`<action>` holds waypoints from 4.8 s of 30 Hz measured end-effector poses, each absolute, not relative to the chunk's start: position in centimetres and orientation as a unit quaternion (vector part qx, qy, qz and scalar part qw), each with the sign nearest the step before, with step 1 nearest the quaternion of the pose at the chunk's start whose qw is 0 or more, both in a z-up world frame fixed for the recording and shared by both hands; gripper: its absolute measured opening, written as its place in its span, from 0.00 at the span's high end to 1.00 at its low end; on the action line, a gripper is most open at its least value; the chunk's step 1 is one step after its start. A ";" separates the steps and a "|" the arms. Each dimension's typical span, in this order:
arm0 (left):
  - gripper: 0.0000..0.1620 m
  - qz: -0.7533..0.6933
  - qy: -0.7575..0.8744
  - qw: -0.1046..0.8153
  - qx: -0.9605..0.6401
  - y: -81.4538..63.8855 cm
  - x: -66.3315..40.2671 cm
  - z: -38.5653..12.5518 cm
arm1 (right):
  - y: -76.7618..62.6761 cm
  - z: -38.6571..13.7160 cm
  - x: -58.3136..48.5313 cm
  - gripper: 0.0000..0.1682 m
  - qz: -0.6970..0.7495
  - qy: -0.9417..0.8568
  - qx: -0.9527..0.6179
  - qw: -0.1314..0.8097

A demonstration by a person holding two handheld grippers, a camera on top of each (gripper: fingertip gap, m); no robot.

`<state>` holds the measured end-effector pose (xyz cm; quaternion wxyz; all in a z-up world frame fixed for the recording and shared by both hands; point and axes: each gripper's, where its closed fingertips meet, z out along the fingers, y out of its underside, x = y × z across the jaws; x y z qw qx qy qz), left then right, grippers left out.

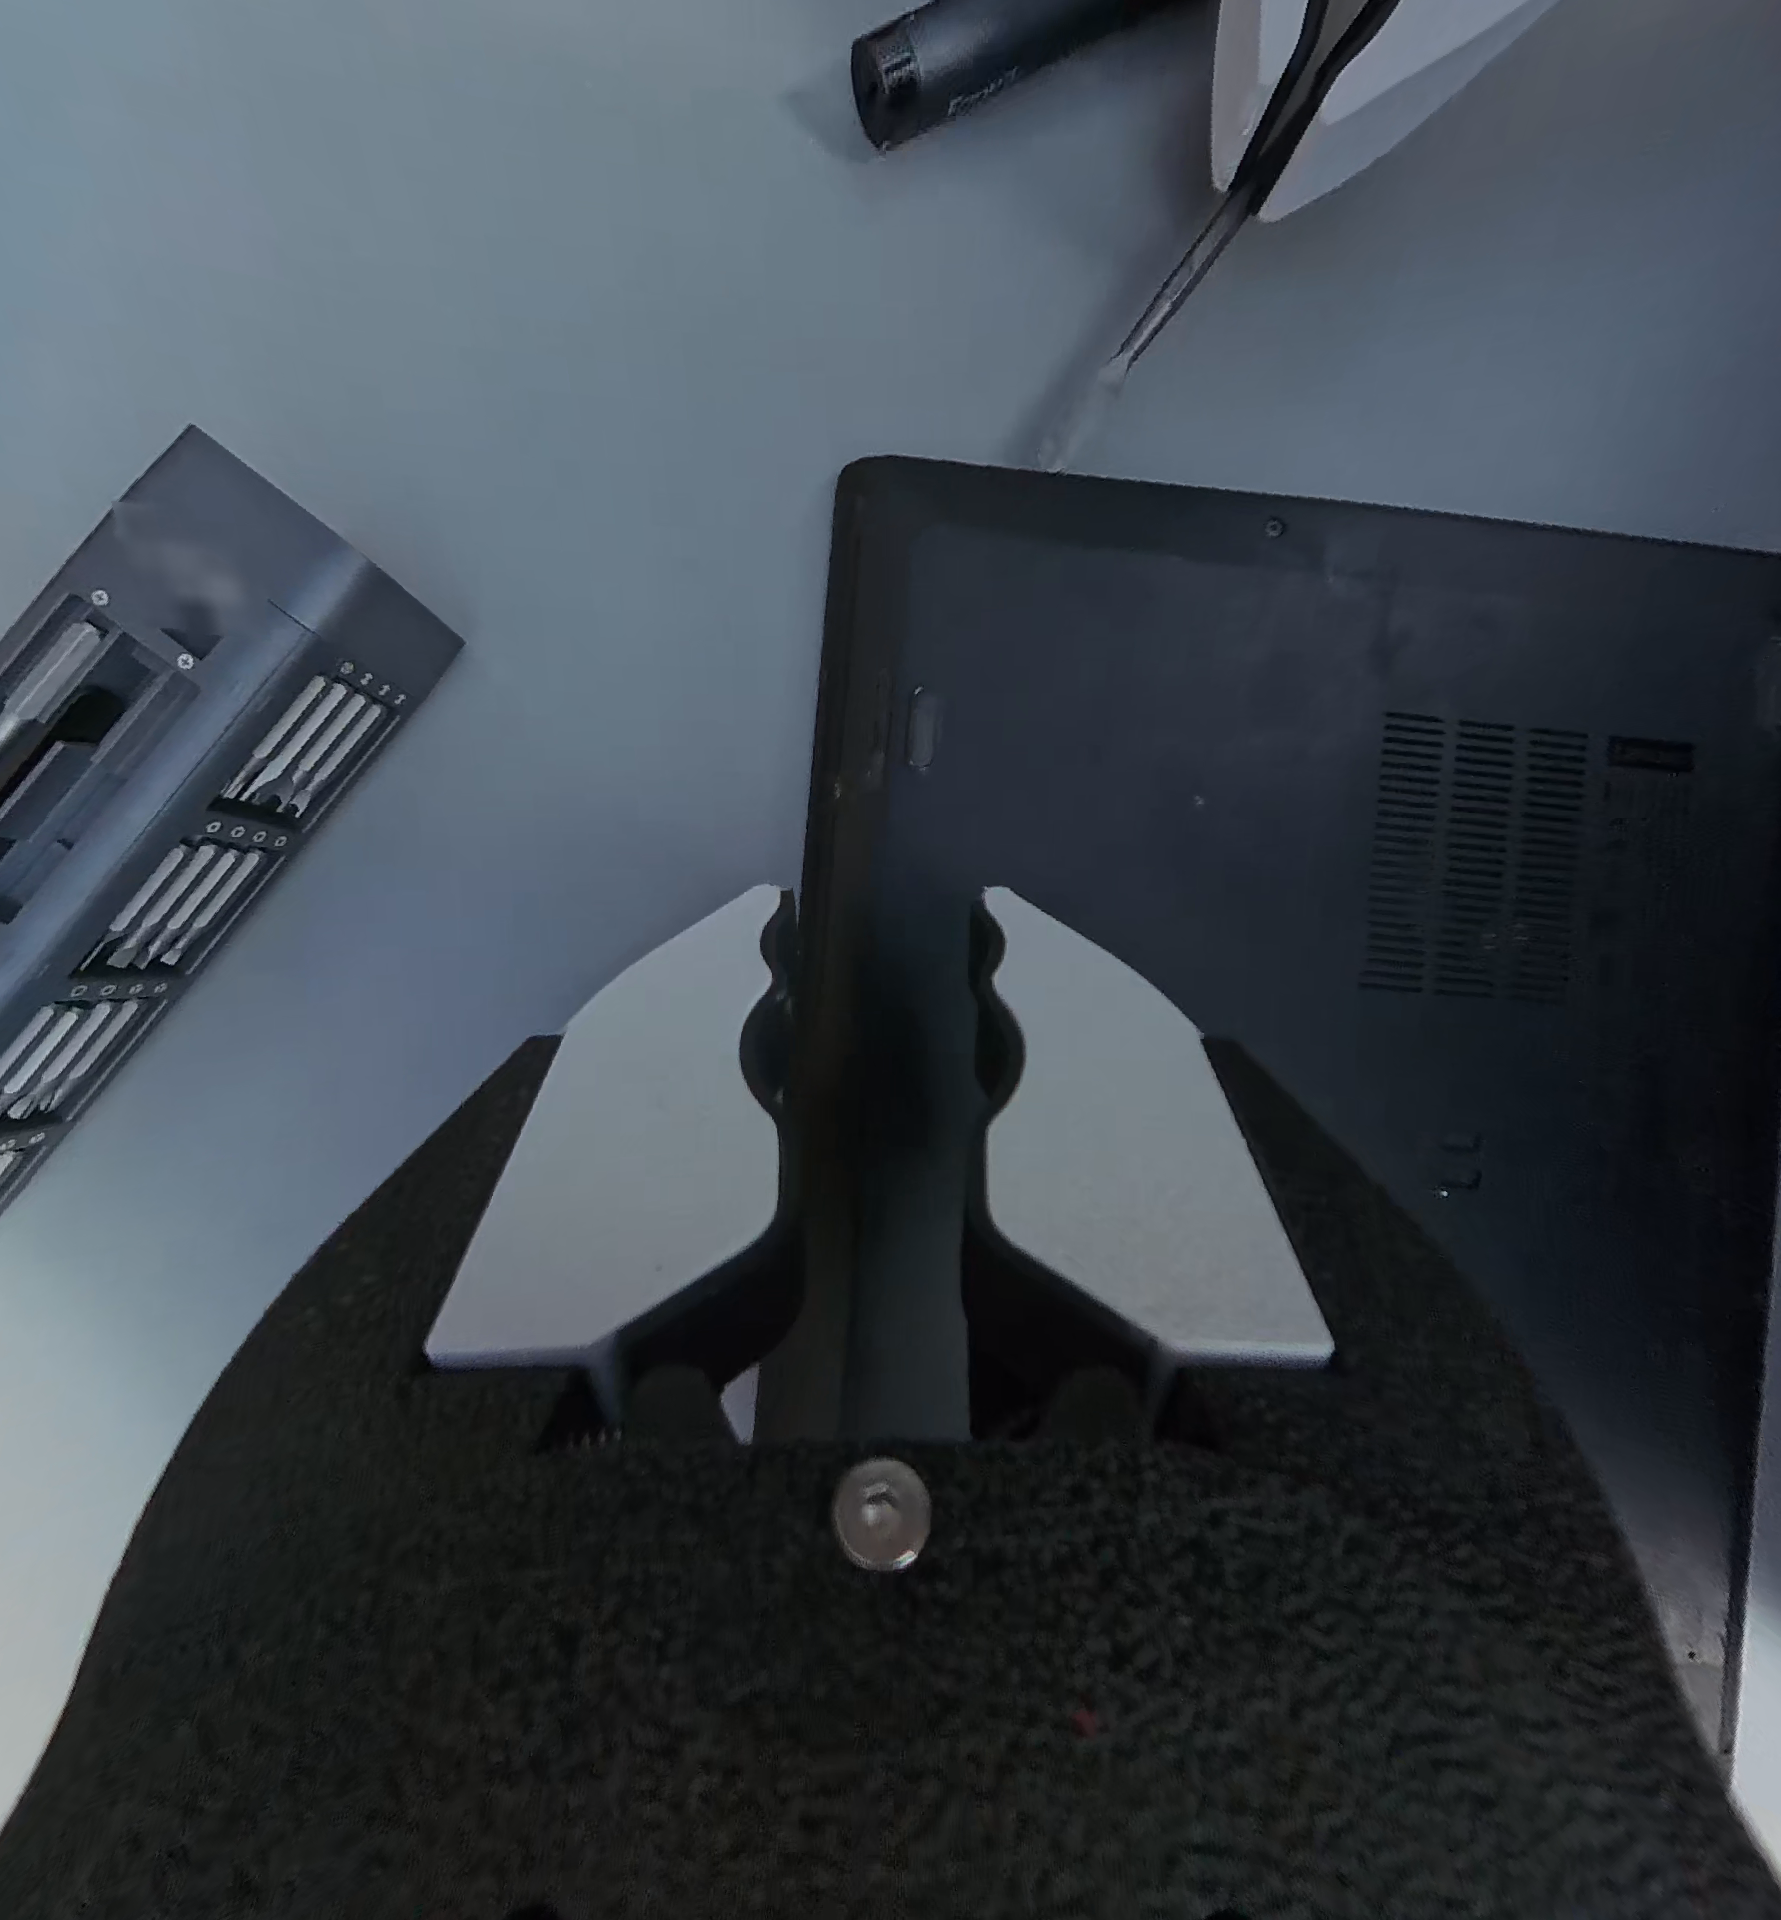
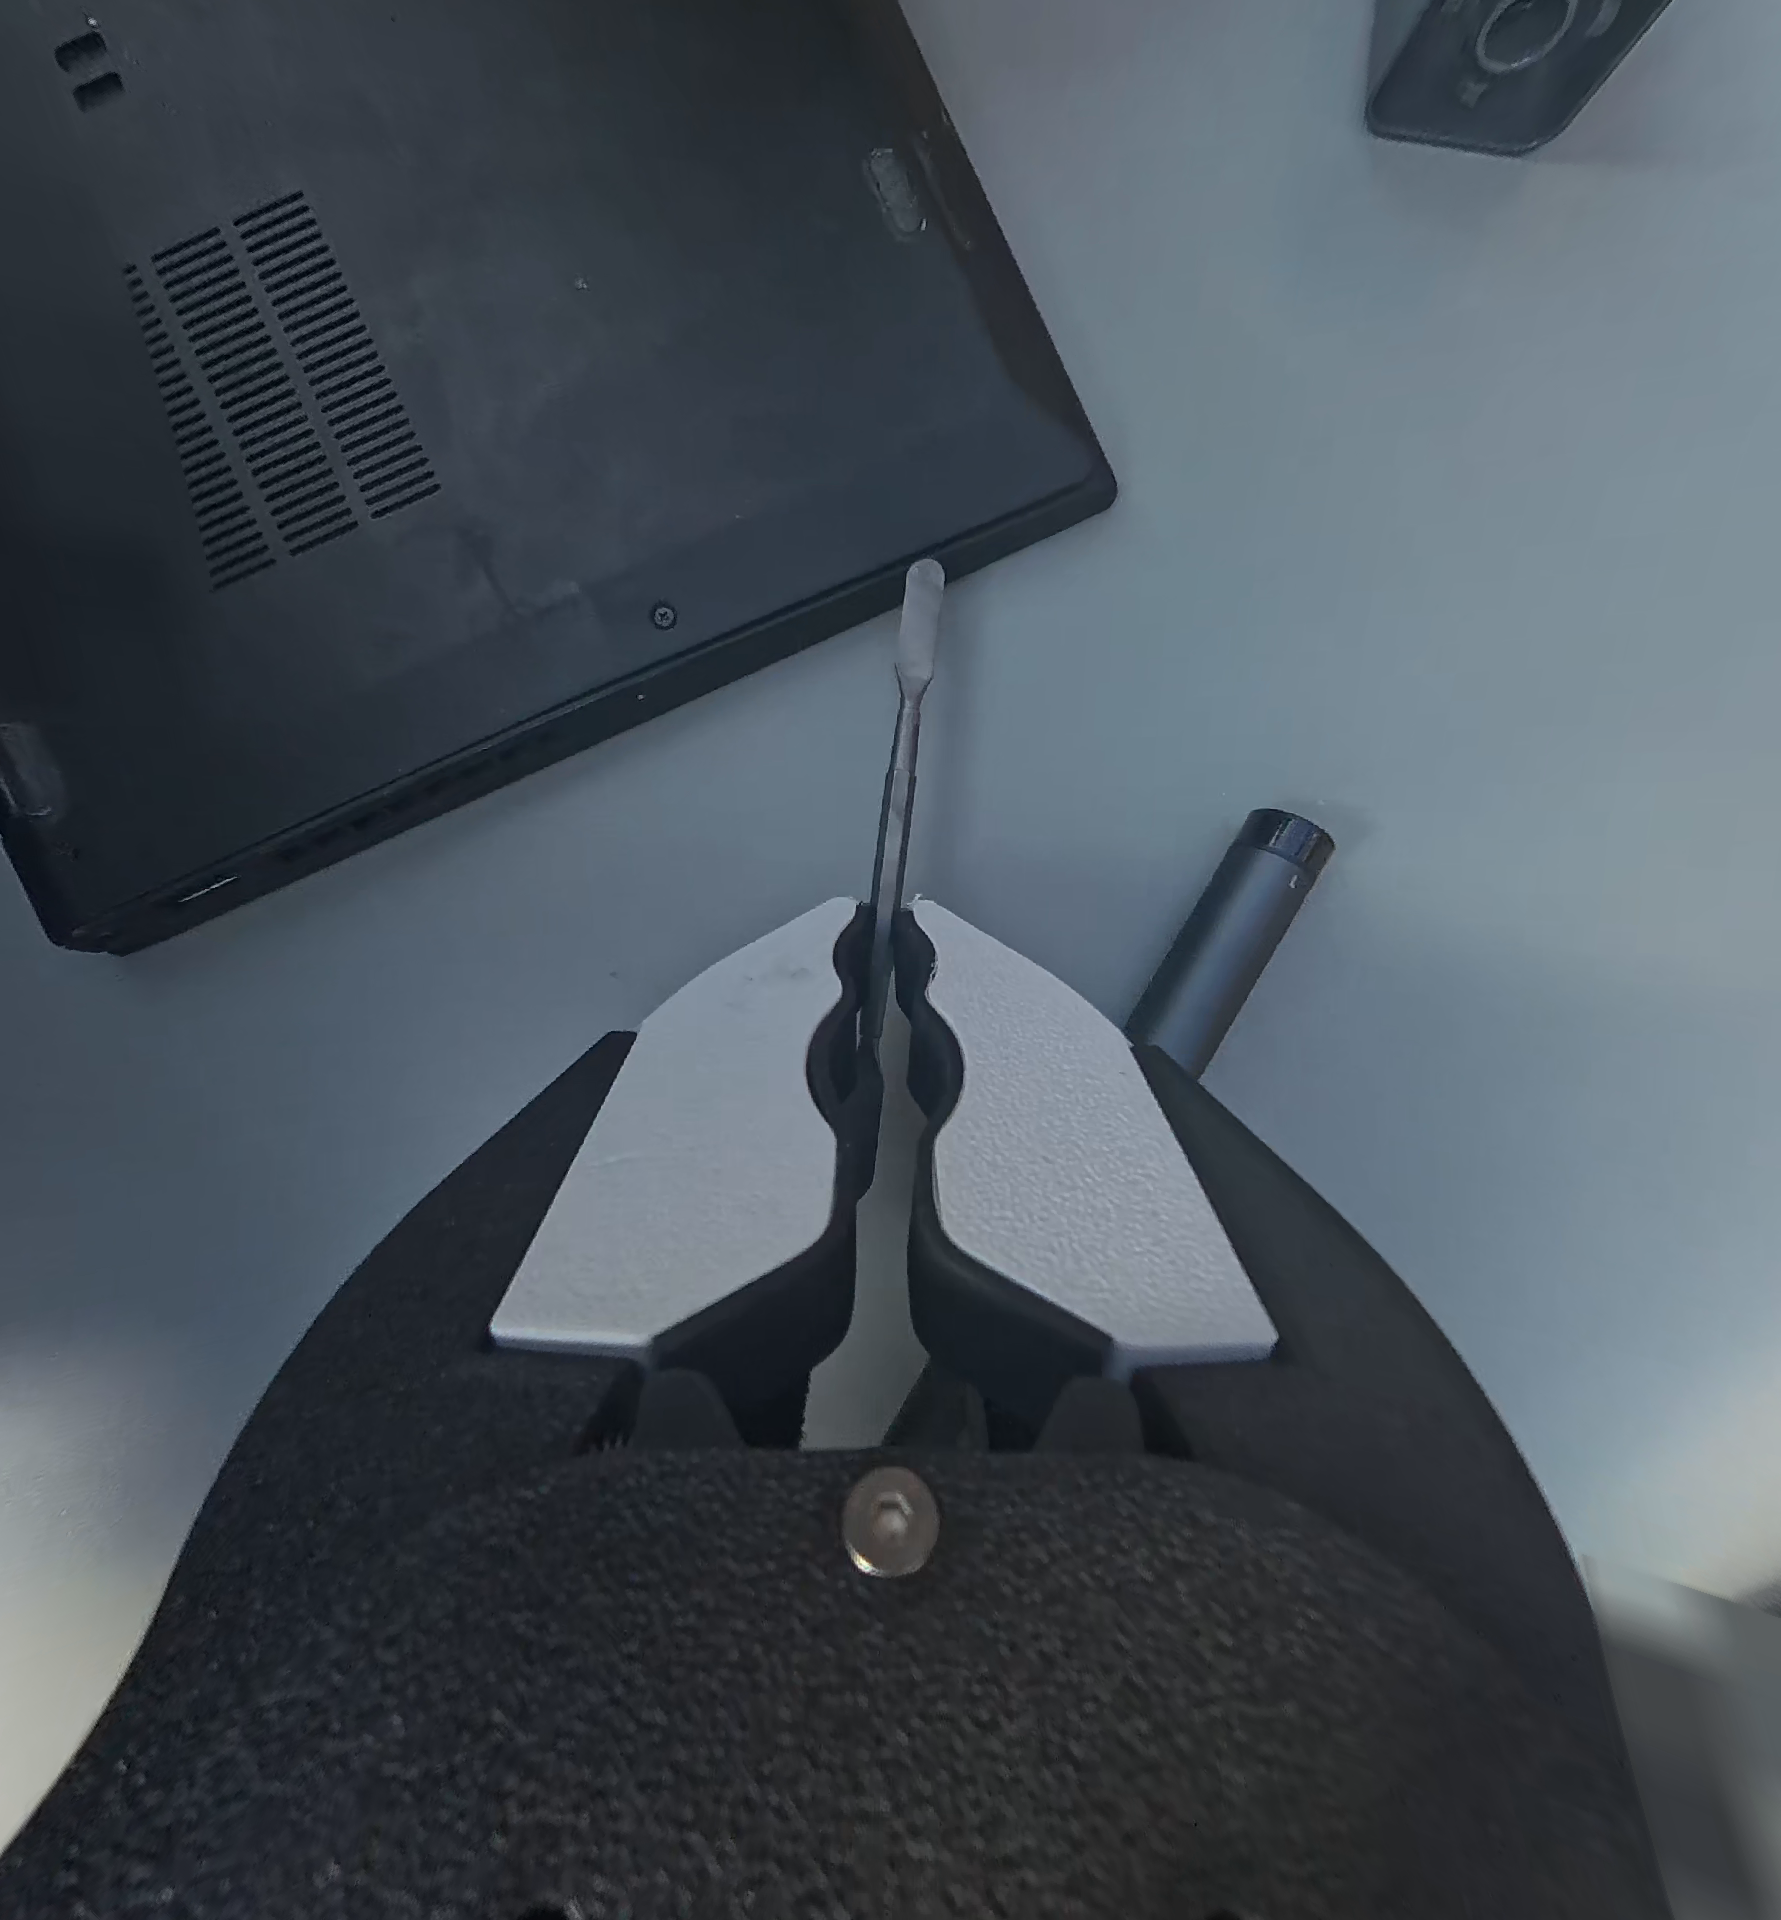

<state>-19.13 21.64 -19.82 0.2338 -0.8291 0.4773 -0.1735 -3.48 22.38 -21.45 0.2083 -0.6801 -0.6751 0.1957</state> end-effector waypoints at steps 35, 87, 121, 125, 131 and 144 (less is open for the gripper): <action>0.79 -0.222 0.492 0.162 -0.826 21.1 -18.7 -21.5 | 21.8 -20.4 -6.3 1.00 0.282 -0.678 -0.659 0.163; 0.89 -0.367 0.436 0.119 -0.813 21.0 -19.1 -17.1 | 16.8 -19.5 -5.2 0.69 0.270 -0.583 -0.712 0.283; 0.57 -0.339 0.053 0.223 -0.912 9.6 -33.7 -17.4 | 14.2 -17.4 -7.9 0.90 0.469 -0.457 -0.712 0.253; 0.67 -0.428 -0.068 0.221 -0.874 5.9 -34.7 -19.0 | 14.0 -17.4 -7.7 0.90 0.460 -0.464 -0.707 0.269; 0.69 -0.468 -0.114 0.249 -0.840 3.9 -35.5 -18.1 | 13.7 -17.7 -7.7 0.90 0.426 -0.497 -0.699 0.289; 0.98 -0.504 -0.004 0.313 -0.805 1.6 -33.3 -17.9 | 13.2 -18.6 -7.2 0.90 0.473 -0.441 -0.726 0.234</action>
